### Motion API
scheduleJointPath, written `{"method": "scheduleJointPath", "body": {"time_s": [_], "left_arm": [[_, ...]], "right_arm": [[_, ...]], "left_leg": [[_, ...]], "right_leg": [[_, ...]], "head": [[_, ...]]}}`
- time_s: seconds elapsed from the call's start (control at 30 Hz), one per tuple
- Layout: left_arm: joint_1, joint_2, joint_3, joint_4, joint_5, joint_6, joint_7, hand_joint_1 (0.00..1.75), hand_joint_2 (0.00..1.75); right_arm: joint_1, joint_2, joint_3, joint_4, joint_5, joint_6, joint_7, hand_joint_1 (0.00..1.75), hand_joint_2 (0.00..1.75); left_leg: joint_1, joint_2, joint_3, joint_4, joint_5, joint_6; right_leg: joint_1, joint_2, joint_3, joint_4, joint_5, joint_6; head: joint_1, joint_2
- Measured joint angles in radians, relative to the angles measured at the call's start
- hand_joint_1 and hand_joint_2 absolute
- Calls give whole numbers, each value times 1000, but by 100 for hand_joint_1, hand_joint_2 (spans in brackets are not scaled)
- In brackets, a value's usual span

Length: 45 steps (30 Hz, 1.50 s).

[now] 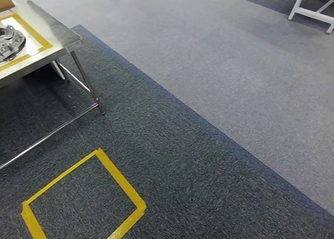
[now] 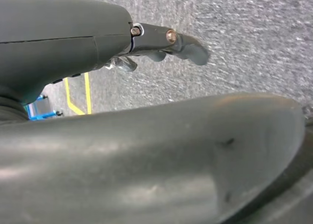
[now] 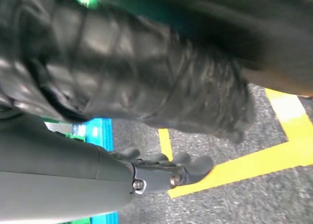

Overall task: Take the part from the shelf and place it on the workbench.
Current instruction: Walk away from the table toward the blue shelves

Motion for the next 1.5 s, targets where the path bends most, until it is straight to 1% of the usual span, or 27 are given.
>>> {"method": "scheduleJointPath", "body": {"time_s": [0.03, 0.1, 0.17, 0.2, 0.23, 0.27, 0.33, 0.4, 0.5, 0.57, 0.63, 0.67, 0.73, 0.8, 0.87, 0.9, 0.97, 1.0, 1.07, 1.13, 1.17, 1.2, 1.23, 1.3, 1.37, 1.43, 1.5], "left_arm": [[0, 0, 0, 0, -1, 1, -1, 0, 0], [1, 1, -1, 0, -3, 4, -1, 0, 0], [5, 1, -4, 0, -6, 6, -2, 0, 0], [6, 1, -7, 0, -7, 7, -2, 0, 0], [7, 1, -10, 0, -9, 10, -2, 0, 0], [7, 2, -13, 0, -11, 14, -2, 0, 0], [6, 5, -17, 0, -17, 21, -4, 0, 0], [5, 6, -18, 0, -21, 25, -7, 0, 0], [1, 3, -20, 0, -24, 26, -9, 0, 0], [-1, 1, -22, 0, -26, 27, -9, 0, 0], [0, 2, -25, 0, -26, 27, -9, 0, 0], [2, 2, -26, 0, -27, 27, -9, 0, 0], [4, 3, -31, 0, -28, 25, -8, 0, 0], [3, 2, -35, 0, -30, 24, -7, 0, 0], [1, 2, -38, 0, -34, 23, -5, 0, 0], [0, 2, -40, 0, -36, 23, -4, 0, 0], [-2, 2, -43, 0, -39, 20, -1, 0, 0], [-4, 2, -44, 0, -40, 18, 0, 0, 0], [-6, 2, -45, 0, -40, 16, 1, 0, 0], [-4, 2, -46, 0, -40, 15, 3, 0, 0], [-2, 1, -47, 0, -40, 15, 4, 0, 0], [0, 1, -48, 0, -40, 14, 6, 0, 0], [2, 1, -48, 0, -40, 13, 7, 0, 0], [3, 2, -49, 0, -40, 10, 8, 0, 0], [3, 3, -49, 0, -40, 6, 9, 0, 0], [0, 3, -49, 0, -40, 3, 9, 0, 0], [-4, 2, -50, 0, -40, 2, 9, 0, 0]], "right_arm": [[0, 0, 0, 0, 1, 1, 1, 0, 0], [-2, 0, 0, 0, 3, 2, 2, 0, 0], [-3, 0, 0, 0, 7, 3, 2, 0, 0], [-2, 0, 0, 0, 8, 4, 2, 0, 0], [-2, 0, 0, 0, 9, 4, 2, 0, 0], [-1, 0, 0, 0, 10, 5, 2, 0, 0], [-2, 1, 0, 0, 12, 5, 2, 0, 0], [-4, 2, 0, 0, 14, 6, 2, 0, 0], [0, 2, 0, 0, 15, 6, 2, 0, 0], [2, 2, 0, 0, 15, 6, 3, 0, 0], [-1, 2, 0, 0, 15, 6, 4, 0, 0], [-2, 2, 0, 0, 15, 6, 4, 0, 0], [-2, 2, 0, 0, 17, 6, 4, 0, 0], [-2, 1, 0, 0, 18, 7, 5, 0, 0], [-2, 0, 0, 0, 20, 7, 6, 0, 0], [-3, 0, 0, 0, 21, 7, 6, 0, 0], [-2, 0, 0, 0, 24, 7, 7, 0, 0], [-1, 0, 0, 0, 26, 8, 7, 0, 0], [0, 0, 0, 0, 28, 8, 8, 0, 0], [-3, 0, 0, 0, 29, 9, 8, 0, 0], [-4, 0, 0, 0, 29, 9, 8, 0, 0], [-4, 0, 0, 0, 29, 10, 7, 0, 0], [-4, 0, 0, 0, 29, 10, 7, 0, 0], [-3, 0, 0, 0, 30, 10, 8, 0, 0], [-4, 0, 0, 0, 32, 10, 8, 0, 0], [-6, 0, 0, 0, 33, 10, 7, 0, 0], [-4, 0, 0, 0, 34, 10, 7, 0, 0]], "left_leg": [[2, -26, -7, 22, -20, -4], [4, -89, -55, 135, -87, -5], [2, -111, -118, 268, -139, 0], [1, -113, -133, 294, -137, 3], [0, -116, -130, 279, -113, 7], [-1, -124, -112, 227, -73, 13], [-1, -172, -62, 93, -3, 27], [-2, -205, -40, 27, 15, 31], [-4, -180, -35, 10, 20, 36], [-1, -152, -28, -6, 29, 44], [-3, -118, -26, -12, 32, 48], [-4, -100, -27, -12, 31, 48], [-5, -67, -27, -11, 29, 47], [-3, -40, -23, -10, 25, 43], [-6, -20, -18, -6, 18, 31], [-8, -11, -16, -5, 15, 25], [-8, 8, -10, -5, 13, 12], [-5, 6, -7, -3, 9, 5], [0, -37, -20, 38, -25, -3], [1, -95, -74, 159, -92, -4], [0, -106, -108, 229, -120, -3], [0, -111, -133, 278, -132, -2], [0, -113, -143, 293, -123, 1], [-1, -129, -114, 210, -52, 8], [0, -181, -66, 79, 10, 18], [-2, -210, -45, 21, 21, 22], [-4, -190, -41, 11, 24, 29]], "right_leg": [[-1, 11, 2, -3, 3, -8], [1, 35, 3, -5, 10, -20], [7, 66, -1, -4, 12, -26], [11, 82, -1, -3, 13, -28], [13, 99, -1, -2, 13, -28], [15, 116, 0, 0, 13, -28], [17, 145, -3, 5, 12, -26], [14, 170, -14, 10, 15, -16], [8, 201, -30, 6, 22, 6], [11, 161, -55, 44, -4, 16], [12, 89, -113, 161, -71, 23], [11, 69, -144, 225, -100, 27], [7, 51, -161, 270, -104, 34], [2, 27, -96, 165, -49, 37], [3, -12, -20, 37, -7, 31], [4, -22, -2, 7, -1, 25], [8, -6, -1, -1, 2, 11], [8, 5, -2, -3, 4, 4], [5, 26, 0, -9, 10, -11], [7, 47, 1, -10, 15, -21], [9, 61, 0, -10, 16, -24], [12, 76, 0, -10, 16, -26], [14, 92, 0, -9, 17, -27], [16, 123, 2, -6, 17, -26], [17, 150, -2, 1, 15, -21], [13, 174, -13, 6, 16, -8], [8, 190, -26, 5, 20, 7]], "head": [[-3, 0], [-11, 0], [-15, 0], [-15, 0], [-15, 0], [-15, 0], [-14, 0], [-14, 0], [-14, 0], [-10, 0], [-3, 0], [-1, 0], [-1, 0], [0, 0], [-1, 0], [-2, 0], [-6, 0], [-7, 0], [-12, 0], [-19, 0], [-22, 0], [-22, 0], [-22, 0], [-22, 0], [-22, 0], [-22, 0], [-22, 0]]}}
